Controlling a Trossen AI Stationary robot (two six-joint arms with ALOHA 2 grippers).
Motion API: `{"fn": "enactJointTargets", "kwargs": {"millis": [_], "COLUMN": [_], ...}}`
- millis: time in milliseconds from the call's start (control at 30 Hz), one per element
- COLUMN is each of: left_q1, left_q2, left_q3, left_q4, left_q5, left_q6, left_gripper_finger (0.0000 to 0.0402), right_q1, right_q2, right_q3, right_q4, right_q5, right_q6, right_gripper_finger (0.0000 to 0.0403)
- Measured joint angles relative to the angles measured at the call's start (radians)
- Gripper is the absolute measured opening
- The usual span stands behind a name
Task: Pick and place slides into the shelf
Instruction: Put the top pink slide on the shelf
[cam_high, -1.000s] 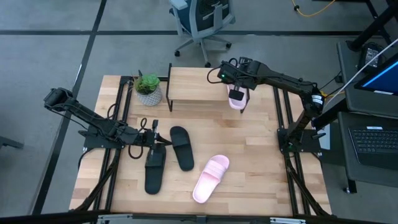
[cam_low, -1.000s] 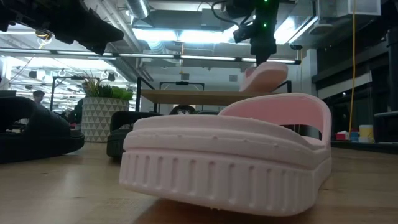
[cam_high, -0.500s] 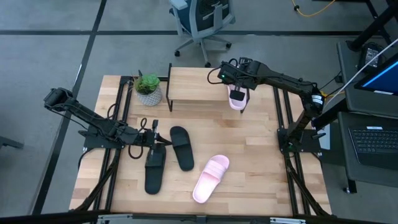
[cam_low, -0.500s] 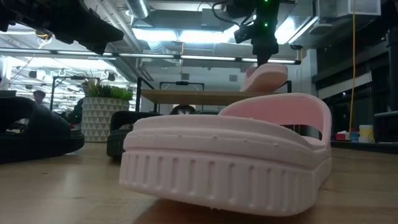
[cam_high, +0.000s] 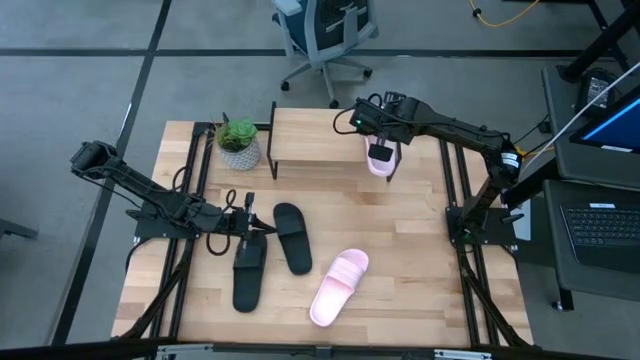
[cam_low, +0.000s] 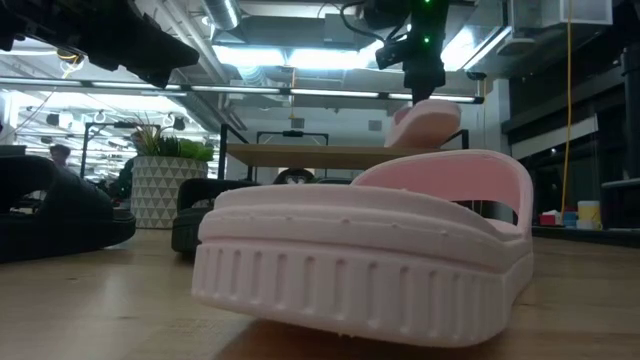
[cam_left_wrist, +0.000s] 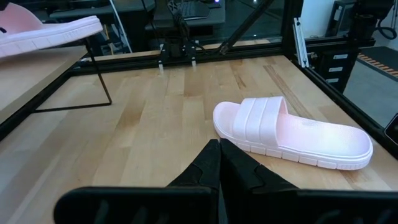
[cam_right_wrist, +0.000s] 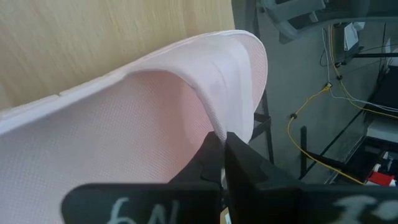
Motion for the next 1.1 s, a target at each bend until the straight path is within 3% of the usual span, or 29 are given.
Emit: {"fn": "enactJointTargets", "kwargs": {"millis": [1100], "left_q1": [0.0], "left_q2": [0.0], "left_q3": [0.0], "left_q4": [0.0], "left_q5": [0.0], "left_q6": [0.002], "left_gripper_finger": [0.0], "right_q1": [-0.038], "right_q2": [0.058], "right_q3": [0.0], "right_q4": [0.008], "right_q5": [0.01], "right_q6": [-0.029], "right_gripper_finger": [0.0006]}}
